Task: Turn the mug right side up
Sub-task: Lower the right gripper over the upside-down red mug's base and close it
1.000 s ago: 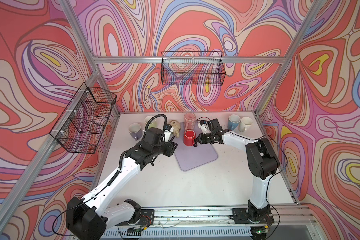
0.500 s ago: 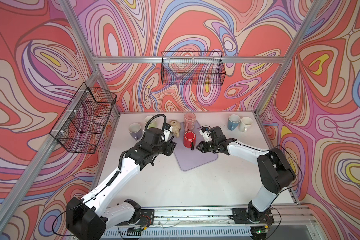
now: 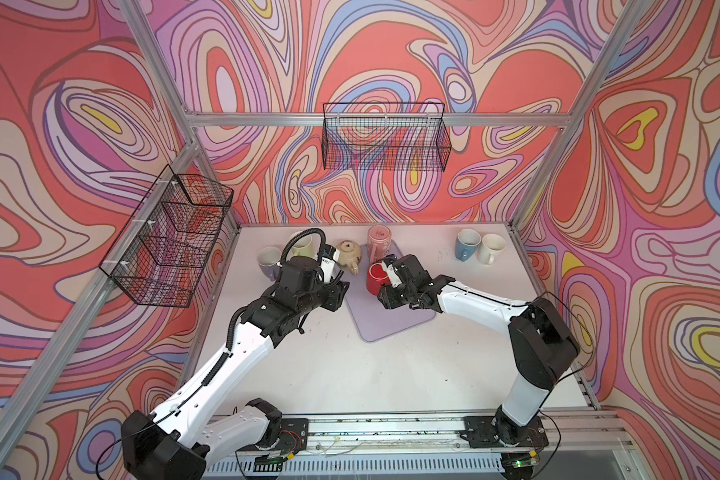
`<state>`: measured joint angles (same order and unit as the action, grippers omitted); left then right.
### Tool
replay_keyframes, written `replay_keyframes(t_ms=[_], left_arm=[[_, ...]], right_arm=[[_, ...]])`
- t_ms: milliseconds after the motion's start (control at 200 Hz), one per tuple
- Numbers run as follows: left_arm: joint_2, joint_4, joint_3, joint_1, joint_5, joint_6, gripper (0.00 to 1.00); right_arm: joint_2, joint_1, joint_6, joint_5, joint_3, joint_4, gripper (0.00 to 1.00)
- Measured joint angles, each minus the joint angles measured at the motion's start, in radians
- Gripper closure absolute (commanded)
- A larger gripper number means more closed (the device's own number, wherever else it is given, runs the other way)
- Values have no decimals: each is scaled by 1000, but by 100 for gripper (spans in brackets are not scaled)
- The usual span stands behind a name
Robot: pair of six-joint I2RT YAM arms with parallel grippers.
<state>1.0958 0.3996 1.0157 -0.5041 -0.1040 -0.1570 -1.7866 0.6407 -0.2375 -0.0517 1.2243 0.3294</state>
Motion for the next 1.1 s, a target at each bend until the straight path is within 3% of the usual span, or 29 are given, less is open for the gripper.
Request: replay_keyframes(t_ms=[621, 1102], left_arm=[[-14, -1, -1, 2, 8, 0, 46], [-13, 0, -1, 2, 8, 0, 46]], right_arm=[[-241, 2, -52, 80, 152, 23, 46], [-278, 2, -37, 115, 171, 15, 72]])
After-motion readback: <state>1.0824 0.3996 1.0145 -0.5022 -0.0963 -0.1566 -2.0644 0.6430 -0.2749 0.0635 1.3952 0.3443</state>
